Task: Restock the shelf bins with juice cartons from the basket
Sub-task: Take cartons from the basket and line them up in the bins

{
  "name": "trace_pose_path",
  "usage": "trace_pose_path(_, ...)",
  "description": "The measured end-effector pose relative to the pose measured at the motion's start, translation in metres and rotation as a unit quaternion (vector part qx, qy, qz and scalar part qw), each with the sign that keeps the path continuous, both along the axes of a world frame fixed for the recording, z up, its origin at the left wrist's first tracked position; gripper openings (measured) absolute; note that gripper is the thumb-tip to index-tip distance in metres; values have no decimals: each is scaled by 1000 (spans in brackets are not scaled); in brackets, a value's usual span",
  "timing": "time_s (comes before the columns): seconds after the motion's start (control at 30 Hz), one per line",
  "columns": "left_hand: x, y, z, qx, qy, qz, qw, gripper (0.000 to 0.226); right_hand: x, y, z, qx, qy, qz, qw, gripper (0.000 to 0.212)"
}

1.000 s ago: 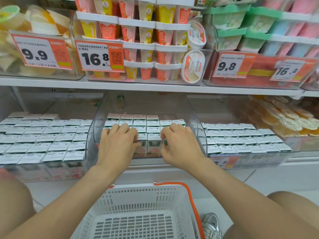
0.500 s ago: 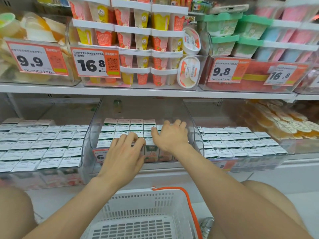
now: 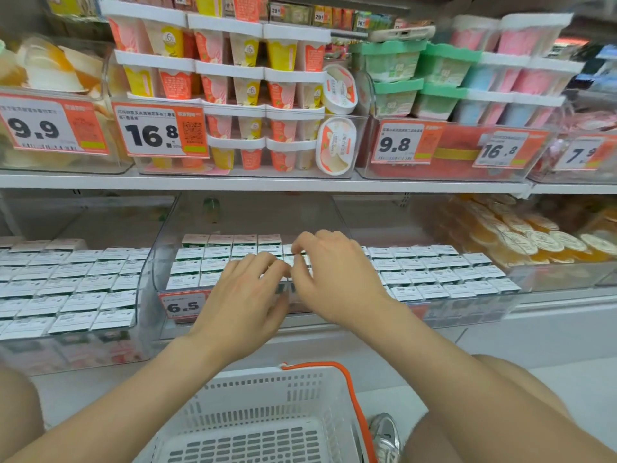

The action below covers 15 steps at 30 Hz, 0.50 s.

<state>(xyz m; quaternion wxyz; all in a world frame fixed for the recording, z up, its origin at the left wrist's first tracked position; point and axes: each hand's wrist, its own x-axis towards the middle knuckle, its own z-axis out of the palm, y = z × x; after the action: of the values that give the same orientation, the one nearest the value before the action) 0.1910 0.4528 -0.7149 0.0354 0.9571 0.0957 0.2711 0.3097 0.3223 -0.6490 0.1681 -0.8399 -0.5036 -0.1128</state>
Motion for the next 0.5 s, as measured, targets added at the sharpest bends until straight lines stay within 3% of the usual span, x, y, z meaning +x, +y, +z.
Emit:
trace_pose_path(0.1, 23, -37, 9, -5, -15, -35, 999, 23, 35, -49, 4, 73, 95, -10, 993, 23)
trace_pose_path(0.17, 44, -66, 14, -14, -41, -56, 997, 24, 68, -74, 3, 78, 98, -48, 991, 24)
trace_pose_path(0.27, 82, -107, 18, 10, -68, -80, 994, 25, 117, -102, 4, -19, 70, -90, 993, 26)
trace_pose_path(0.37, 115, -130, 8, 30, -38, -76, 996, 27, 149, -135, -4, -141, 40, -88, 985, 27)
trace_pose_path(0.5, 142, -139, -9, 71, 20, -43, 996, 32, 168, -181, -30, -140, 58, -91, 984, 36)
